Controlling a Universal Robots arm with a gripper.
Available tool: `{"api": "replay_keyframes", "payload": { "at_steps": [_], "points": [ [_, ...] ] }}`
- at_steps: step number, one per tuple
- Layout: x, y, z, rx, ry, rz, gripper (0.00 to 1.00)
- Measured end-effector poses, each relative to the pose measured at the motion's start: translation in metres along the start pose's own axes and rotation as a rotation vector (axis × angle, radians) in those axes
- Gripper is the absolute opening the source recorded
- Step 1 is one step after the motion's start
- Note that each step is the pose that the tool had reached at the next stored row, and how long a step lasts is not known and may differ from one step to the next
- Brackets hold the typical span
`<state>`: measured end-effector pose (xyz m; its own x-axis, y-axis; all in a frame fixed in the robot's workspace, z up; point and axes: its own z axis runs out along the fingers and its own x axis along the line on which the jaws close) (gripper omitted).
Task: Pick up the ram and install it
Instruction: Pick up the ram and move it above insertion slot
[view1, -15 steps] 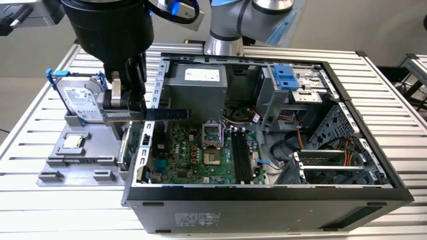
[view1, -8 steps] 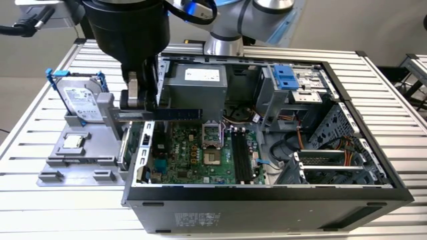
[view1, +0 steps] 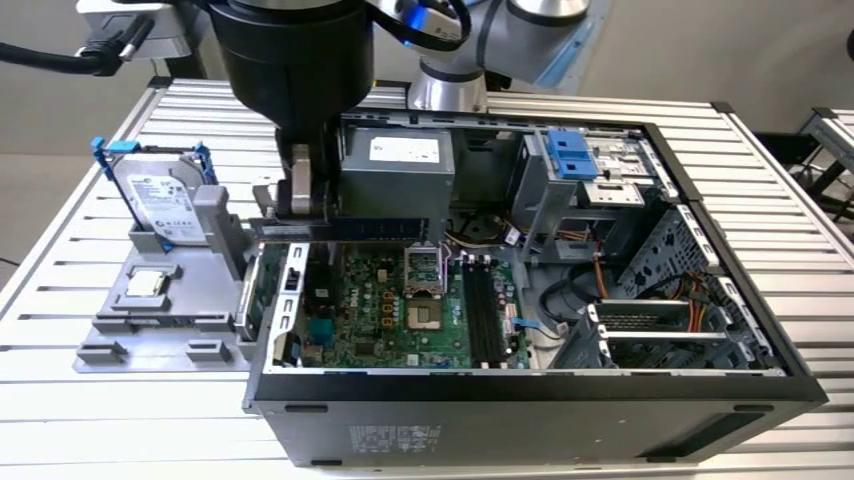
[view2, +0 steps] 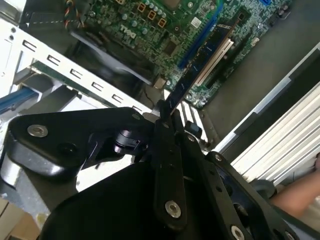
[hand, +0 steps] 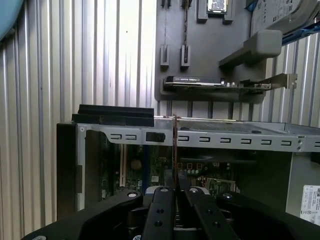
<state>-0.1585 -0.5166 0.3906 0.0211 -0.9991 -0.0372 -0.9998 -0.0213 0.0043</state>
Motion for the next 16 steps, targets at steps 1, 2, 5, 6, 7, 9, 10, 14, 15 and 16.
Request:
{"api": "replay_keyframes", "payload": {
  "at_steps": [1,2,5,6,7,9,10,14,15,16],
  "points": [
    [0.0001,-0.002,0.0,0.0,0.0,0.0,0.0],
    [0.0001,-0.0044,0.0001,0.0001,-0.0001,0.0,0.0],
    [0.0002,-0.0111,0.0,0.0001,0.0,0.0,0.0],
    [0.0003,-0.0133,0.0,0.0001,0.0,0.0,0.0],
    [0.0003,-0.0155,-0.0001,0.0001,-0.0001,0.0,0.0],
    [0.0004,-0.02,-0.0001,0.0001,0.0,0.0,0.0],
    [0.0005,-0.0222,-0.0001,0.0,0.0,0.0,0.0],
    [0.0006,-0.0308,-0.0001,0.0,0.0,0.0,0.0],
    [0.0007,-0.0329,-0.0002,0.0,0.0,0.0,0.0],
    [0.0007,-0.035,-0.0002,0.0,0.0,0.0,0.0]
  ]
}}
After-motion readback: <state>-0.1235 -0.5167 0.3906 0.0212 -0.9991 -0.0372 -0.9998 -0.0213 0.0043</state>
